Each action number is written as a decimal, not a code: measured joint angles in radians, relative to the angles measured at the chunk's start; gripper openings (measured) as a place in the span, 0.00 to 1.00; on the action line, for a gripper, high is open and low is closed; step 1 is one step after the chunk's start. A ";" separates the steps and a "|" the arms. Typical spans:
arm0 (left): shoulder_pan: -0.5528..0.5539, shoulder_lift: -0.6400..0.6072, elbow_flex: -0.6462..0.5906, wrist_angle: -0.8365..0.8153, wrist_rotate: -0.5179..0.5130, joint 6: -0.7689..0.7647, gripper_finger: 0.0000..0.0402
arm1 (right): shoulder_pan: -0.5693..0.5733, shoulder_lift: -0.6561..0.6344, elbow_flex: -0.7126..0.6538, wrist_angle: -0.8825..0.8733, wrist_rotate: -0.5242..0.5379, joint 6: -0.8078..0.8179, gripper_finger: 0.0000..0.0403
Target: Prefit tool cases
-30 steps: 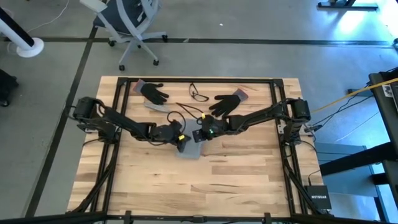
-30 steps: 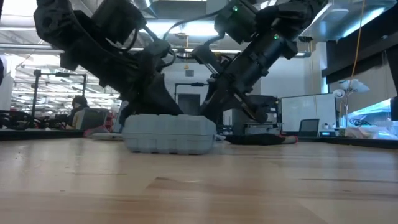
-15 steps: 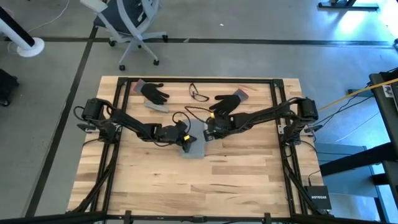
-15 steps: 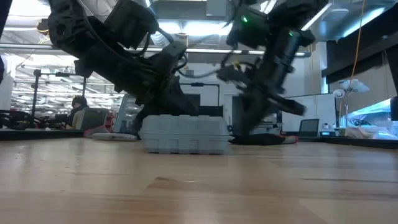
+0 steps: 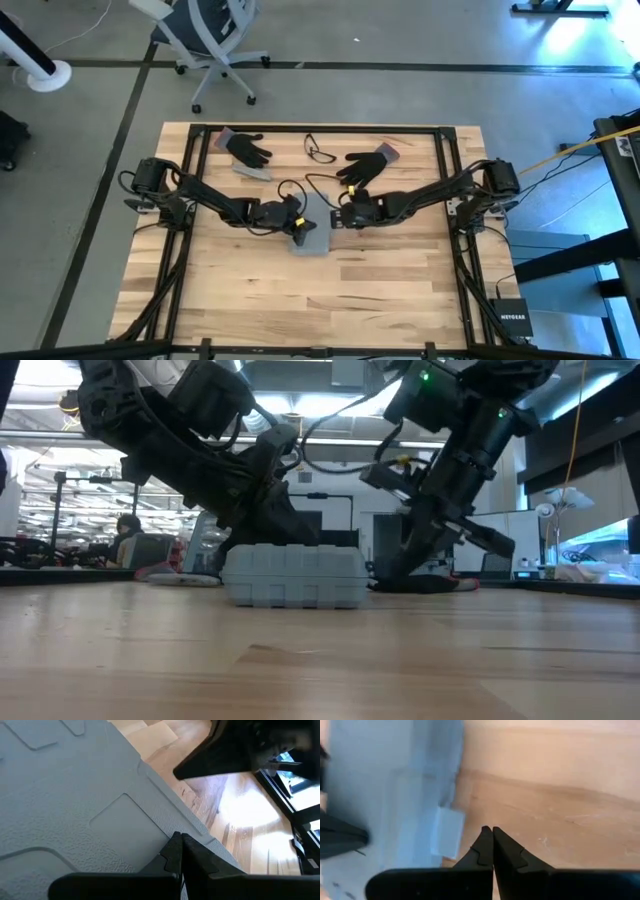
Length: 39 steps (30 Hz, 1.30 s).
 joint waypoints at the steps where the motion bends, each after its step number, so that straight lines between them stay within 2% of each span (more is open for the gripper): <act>1: 0.000 0.000 0.000 0.000 0.001 -0.002 0.00 | 0.000 -0.006 0.001 -0.001 0.010 0.017 0.00; 7: 0.000 0.000 0.000 0.001 0.027 -0.003 0.00 | 0.000 0.011 0.002 0.078 0.040 0.097 0.00; 14: 0.000 0.000 0.000 0.000 0.031 -0.003 0.00 | 0.002 0.156 0.002 0.260 -0.003 0.153 0.00; 19: 0.000 -0.003 -0.004 -0.014 0.030 -0.008 0.00 | 0.005 0.200 0.026 0.338 0.007 0.194 0.00; 26: 0.000 -0.005 -0.002 -0.029 0.023 -0.017 0.00 | 0.004 0.205 0.067 0.300 0.017 0.169 0.00; 31: -0.002 -0.004 0.001 -0.026 0.050 0.019 0.00 | 0.005 0.156 0.081 0.092 0.007 0.133 0.00; 39: 0.001 -0.004 0.003 -0.034 0.077 0.037 0.00 | 0.006 0.119 0.078 -0.031 0.032 0.098 0.00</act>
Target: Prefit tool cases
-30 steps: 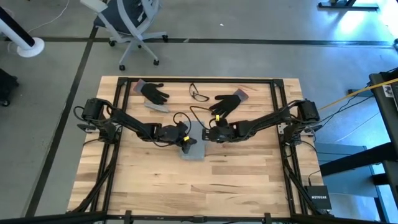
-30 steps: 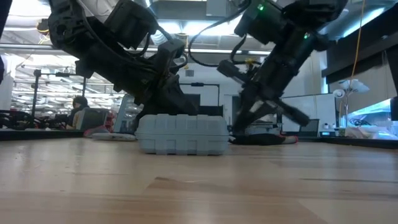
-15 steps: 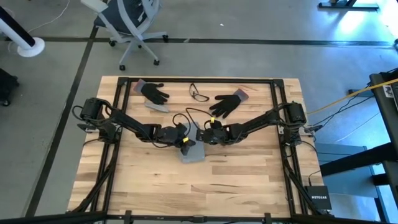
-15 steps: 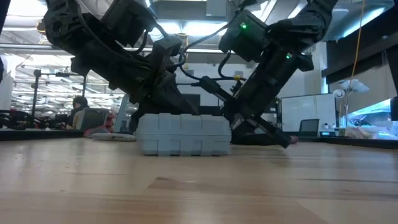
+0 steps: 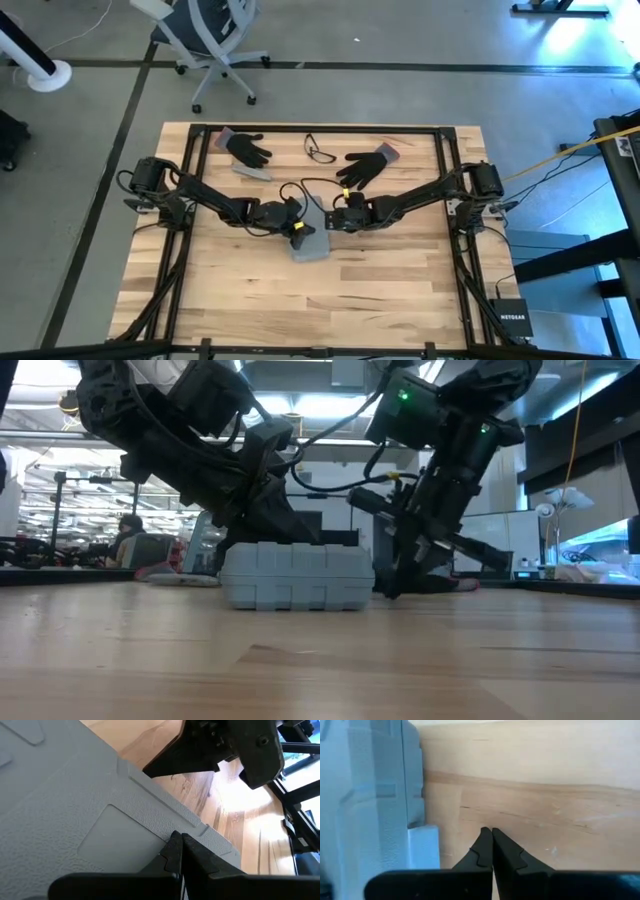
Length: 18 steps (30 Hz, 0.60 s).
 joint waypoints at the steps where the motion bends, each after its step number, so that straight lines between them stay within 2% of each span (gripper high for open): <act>1: 0.000 0.000 0.000 0.000 -0.002 0.000 0.00 | 0.000 0.000 0.000 0.007 -0.003 -0.002 0.00; 5: 0.004 0.000 0.000 -0.003 -0.001 0.018 0.00 | 0.009 0.022 -0.001 0.168 -0.009 0.000 0.00; 9: 0.004 -0.004 -0.004 -0.026 -0.015 0.059 0.00 | 0.019 0.124 0.009 0.341 -0.036 0.053 0.00; 12: 0.015 -0.010 -0.002 -0.064 -0.008 0.070 0.00 | 0.026 0.150 0.030 0.321 -0.044 0.096 0.00; 15: 0.030 -0.014 -0.001 -0.072 0.035 0.083 0.00 | 0.032 0.111 0.008 0.319 -0.027 0.103 0.00; 18: 0.044 -0.026 0.000 -0.059 0.095 0.094 0.00 | 0.030 0.053 -0.004 0.185 -0.029 0.100 0.00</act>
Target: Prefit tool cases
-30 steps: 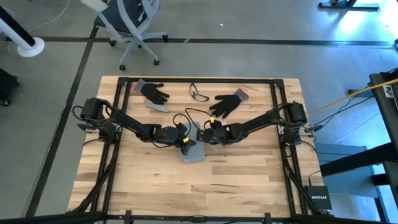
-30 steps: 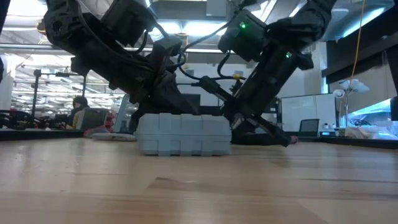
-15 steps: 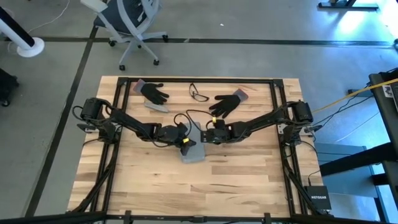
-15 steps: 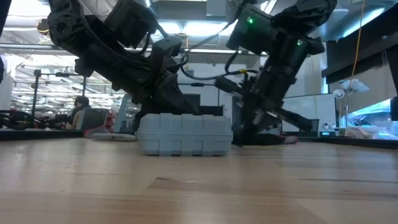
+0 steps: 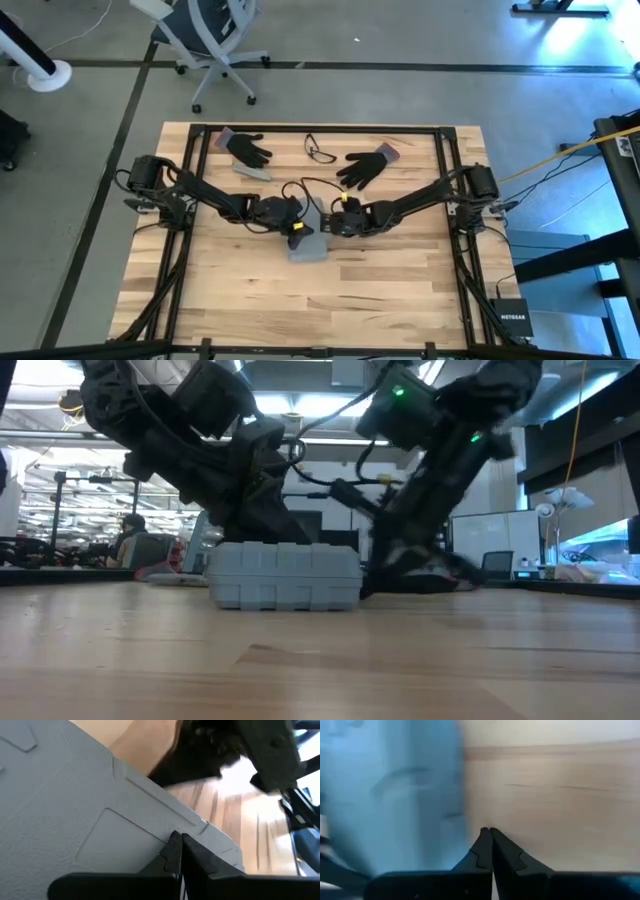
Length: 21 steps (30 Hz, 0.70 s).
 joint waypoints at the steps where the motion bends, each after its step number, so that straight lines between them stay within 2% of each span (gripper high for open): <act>1: 0.005 -0.015 -0.001 -0.003 0.022 0.006 0.00 | -0.005 -0.022 -0.002 -0.066 0.016 -0.003 0.00; 4: 0.024 -0.074 -0.003 -0.054 0.084 0.034 0.00 | -0.019 -0.083 -0.006 -0.194 0.052 -0.070 0.00; 7: 0.040 -0.144 -0.007 -0.129 0.089 0.045 0.00 | -0.022 -0.118 -0.005 -0.245 0.063 -0.150 0.00; 11: 0.068 -0.240 -0.007 -0.269 0.077 0.045 0.00 | -0.024 -0.138 -0.006 -0.214 -0.019 -0.280 0.00; 16: 0.086 -0.343 -0.006 -0.385 0.046 0.045 0.00 | -0.025 -0.143 -0.006 -0.202 -0.059 -0.349 0.00; 18: 0.089 -0.387 -0.002 -0.478 -0.004 0.043 0.00 | -0.025 -0.143 -0.006 -0.124 -0.079 -0.413 0.00; 21: 0.080 -0.422 -0.014 -0.708 -0.156 0.006 0.00 | -0.025 -0.144 -0.006 -0.035 -0.094 -0.514 0.00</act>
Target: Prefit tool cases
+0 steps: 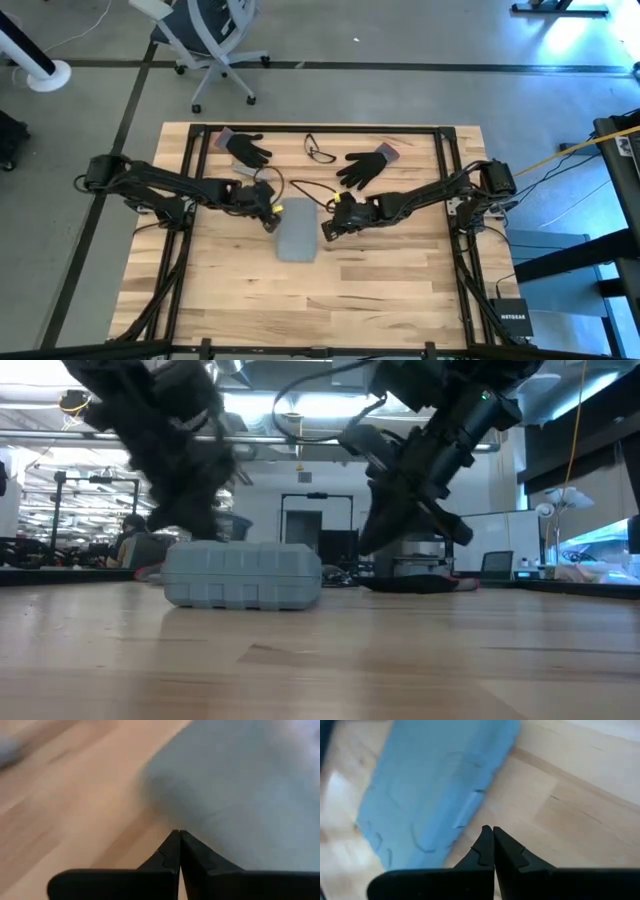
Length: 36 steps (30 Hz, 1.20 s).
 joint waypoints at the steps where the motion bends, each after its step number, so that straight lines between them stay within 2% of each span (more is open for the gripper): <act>1: -0.003 -0.004 -0.012 -0.049 -0.029 -0.014 0.00 | 0.000 0.000 0.000 0.001 -0.005 -0.021 0.00; 3: -0.009 -0.017 -0.042 -0.083 -0.034 -0.010 0.00 | -0.005 0.001 0.000 -0.032 -0.010 -0.046 0.00; 5: -0.015 -0.024 -0.077 -0.051 -0.035 0.012 0.00 | -0.007 0.001 0.000 -0.065 -0.009 -0.050 0.00; 9: -0.013 0.003 -0.149 0.110 -0.020 0.044 0.00 | -0.014 0.008 -0.001 -0.060 0.009 -0.058 0.00; 15: -0.040 0.117 -0.164 0.296 0.038 -0.044 0.00 | -0.013 0.009 -0.001 -0.115 0.019 -0.030 0.00; 19: -0.075 0.178 -0.127 0.327 0.029 -0.049 0.00 | -0.013 0.009 -0.001 -0.166 0.012 -0.049 0.00; 23: -0.087 0.205 -0.088 0.327 0.038 -0.049 0.00 | -0.012 0.009 -0.001 -0.183 -0.039 -0.120 0.00; 29: -0.088 0.269 -0.037 0.394 0.051 -0.053 0.00 | -0.013 0.009 -0.002 -0.214 -0.053 -0.194 0.00; 36: -0.103 0.342 0.038 0.387 0.031 -0.025 0.00 | -0.013 0.009 -0.002 -0.215 -0.053 -0.227 0.00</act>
